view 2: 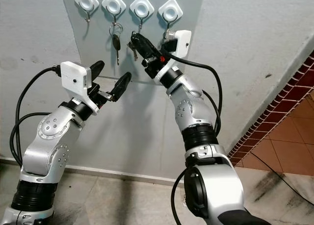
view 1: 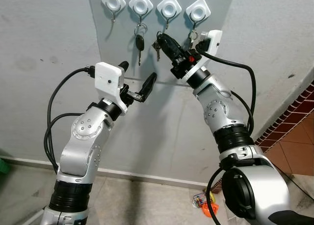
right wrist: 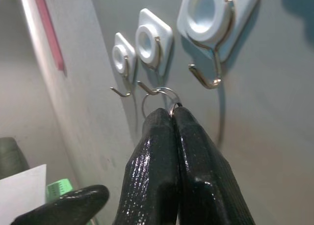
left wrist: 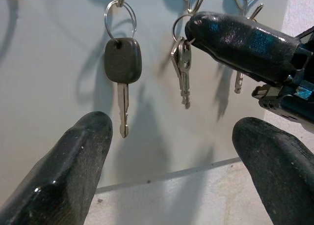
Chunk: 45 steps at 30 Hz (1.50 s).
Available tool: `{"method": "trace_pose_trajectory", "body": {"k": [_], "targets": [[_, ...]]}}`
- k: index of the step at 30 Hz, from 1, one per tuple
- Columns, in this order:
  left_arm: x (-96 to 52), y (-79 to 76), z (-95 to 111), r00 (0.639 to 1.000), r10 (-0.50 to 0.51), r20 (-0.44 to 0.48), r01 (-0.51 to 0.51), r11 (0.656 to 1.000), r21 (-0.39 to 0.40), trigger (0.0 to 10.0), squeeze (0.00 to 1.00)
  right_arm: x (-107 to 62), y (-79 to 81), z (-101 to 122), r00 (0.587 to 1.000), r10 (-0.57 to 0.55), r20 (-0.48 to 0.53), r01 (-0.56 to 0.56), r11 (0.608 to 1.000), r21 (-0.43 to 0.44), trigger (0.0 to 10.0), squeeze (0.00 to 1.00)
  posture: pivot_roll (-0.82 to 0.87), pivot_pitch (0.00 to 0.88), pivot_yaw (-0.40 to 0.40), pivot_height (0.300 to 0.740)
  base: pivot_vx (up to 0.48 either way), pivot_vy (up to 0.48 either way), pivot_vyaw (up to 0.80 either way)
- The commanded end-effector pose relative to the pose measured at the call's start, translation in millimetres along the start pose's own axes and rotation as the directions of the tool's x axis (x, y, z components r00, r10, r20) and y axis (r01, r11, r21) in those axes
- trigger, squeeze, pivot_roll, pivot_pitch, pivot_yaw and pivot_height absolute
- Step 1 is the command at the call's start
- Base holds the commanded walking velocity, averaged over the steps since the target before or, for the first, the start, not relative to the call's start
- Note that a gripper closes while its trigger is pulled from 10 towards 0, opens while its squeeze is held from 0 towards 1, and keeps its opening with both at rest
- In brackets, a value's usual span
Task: Hang keys on a hook
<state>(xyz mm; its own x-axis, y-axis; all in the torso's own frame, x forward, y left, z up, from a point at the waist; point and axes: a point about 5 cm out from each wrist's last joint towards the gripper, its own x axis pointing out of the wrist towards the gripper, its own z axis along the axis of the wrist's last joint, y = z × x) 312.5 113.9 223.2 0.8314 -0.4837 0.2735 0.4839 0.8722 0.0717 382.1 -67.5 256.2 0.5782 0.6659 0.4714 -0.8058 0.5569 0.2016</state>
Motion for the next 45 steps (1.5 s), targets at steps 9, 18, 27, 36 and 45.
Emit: {"method": "trace_pose_trajectory", "body": {"k": [9, 18, 27, 36, 45], "targets": [[1.8, -4.5, 6, 1.0, -0.026, 0.016, 0.026, 1.0, 0.011, 10.0, 0.0, 5.4, 2.0, 23, 0.994, 0.022, 0.11, -0.026, 0.999, 0.04, 10.0, 0.0, 0.06, 0.072, -0.031, 0.74, 0.0, 0.0, 0.0], [1.9, -4.8, 6, 0.999, -0.027, 0.018, 0.027, 1.0, 0.01, 10.0, 0.0, 7.7, 2.1, 30, 0.988, 0.017, 0.151, -0.03, 0.996, 0.081, 10.0, 0.0, 0.06, 0.071, -0.031, 0.74, 0.0, 0.0, 0.0], [2.0, -4.8, 7, 0.999, -0.026, 0.018, 0.026, 1.0, 0.01, 10.0, 0.0, 7.9, 3.5, 31, 0.988, 0.029, 0.153, -0.045, 0.994, 0.098, 10.0, 0.0, 0.06, 0.072, -0.03, 0.74, 0.0, 0.0, 0.0], [2.2, -5.1, 6, 0.999, -0.026, 0.018, 0.026, 1.0, 0.007, 10.0, 0.0, 5.3, -0.1, 34, 0.977, -0.011, 0.215, -0.041, 0.97, 0.239, 10.0, 0.0, 0.06, 0.068, -0.03, 0.74, 0.0, 0.0, 0.0], [2.1, -5.0, 7, 0.999, -0.028, 0.019, 0.028, 1.0, 0.01, 10.0, 0.0, -2.4, -0.9, 30, 0.971, -0.034, 0.237, -0.047, 0.943, 0.329, 10.0, 0.0, 0.07, 0.062, -0.028, 0.74, 0.0, 0.0, 0.0]]}}
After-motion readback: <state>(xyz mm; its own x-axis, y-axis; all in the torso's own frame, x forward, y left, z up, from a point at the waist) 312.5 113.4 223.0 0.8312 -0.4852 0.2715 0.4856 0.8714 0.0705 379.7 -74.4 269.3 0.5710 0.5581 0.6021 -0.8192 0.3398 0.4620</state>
